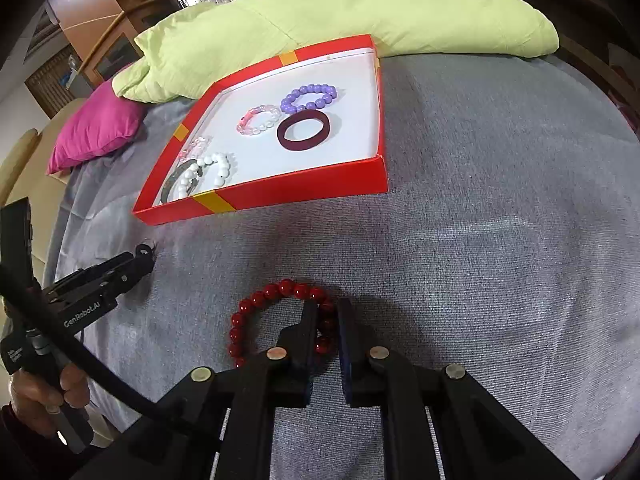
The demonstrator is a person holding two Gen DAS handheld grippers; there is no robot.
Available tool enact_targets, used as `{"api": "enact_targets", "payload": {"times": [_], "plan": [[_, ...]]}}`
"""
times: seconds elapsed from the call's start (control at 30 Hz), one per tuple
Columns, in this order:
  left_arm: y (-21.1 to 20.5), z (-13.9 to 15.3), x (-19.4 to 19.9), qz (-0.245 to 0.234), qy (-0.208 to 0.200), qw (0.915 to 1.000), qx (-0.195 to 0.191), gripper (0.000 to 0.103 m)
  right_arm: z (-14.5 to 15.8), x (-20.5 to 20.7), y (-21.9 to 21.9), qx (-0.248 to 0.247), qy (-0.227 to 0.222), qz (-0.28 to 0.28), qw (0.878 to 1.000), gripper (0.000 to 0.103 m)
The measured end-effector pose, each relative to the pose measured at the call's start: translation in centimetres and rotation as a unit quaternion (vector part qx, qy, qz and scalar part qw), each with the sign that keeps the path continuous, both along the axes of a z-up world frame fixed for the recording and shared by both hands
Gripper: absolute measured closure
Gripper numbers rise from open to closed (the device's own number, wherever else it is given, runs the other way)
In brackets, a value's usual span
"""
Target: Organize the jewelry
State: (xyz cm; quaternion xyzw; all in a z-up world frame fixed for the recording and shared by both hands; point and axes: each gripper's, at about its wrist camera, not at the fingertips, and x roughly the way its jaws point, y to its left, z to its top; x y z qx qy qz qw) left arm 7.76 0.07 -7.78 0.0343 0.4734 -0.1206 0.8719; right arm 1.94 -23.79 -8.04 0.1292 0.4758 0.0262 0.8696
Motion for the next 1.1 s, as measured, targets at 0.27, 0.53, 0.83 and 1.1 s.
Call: {"api": "enact_targets", "payload": {"times": [0.27, 0.53, 0.83, 1.1], "plan": [[0.0, 0.2, -0.2, 0.011, -0.007, 0.9998, 0.014, 0.083, 0.0, 0.1, 0.1, -0.005, -0.002, 0.000, 1.000, 0.090], [-0.3, 0.2, -0.7, 0.007, -0.014, 0.9995, 0.027, 0.093, 0.0, 0.1, 0.1, -0.003, -0.002, -0.001, 1.000, 0.090], [-0.6, 0.5, -1.3, 0.001, -0.017, 0.9995, 0.027, 0.094, -0.1, 0.1, -0.1, 0.006, -0.002, 0.000, 1.000, 0.087], [-0.9, 1.0, -1.9, -0.004, -0.025, 0.9991, 0.035, 0.094, 0.0, 0.3, 0.2, 0.010, -0.005, 0.010, 1.000, 0.074]]}}
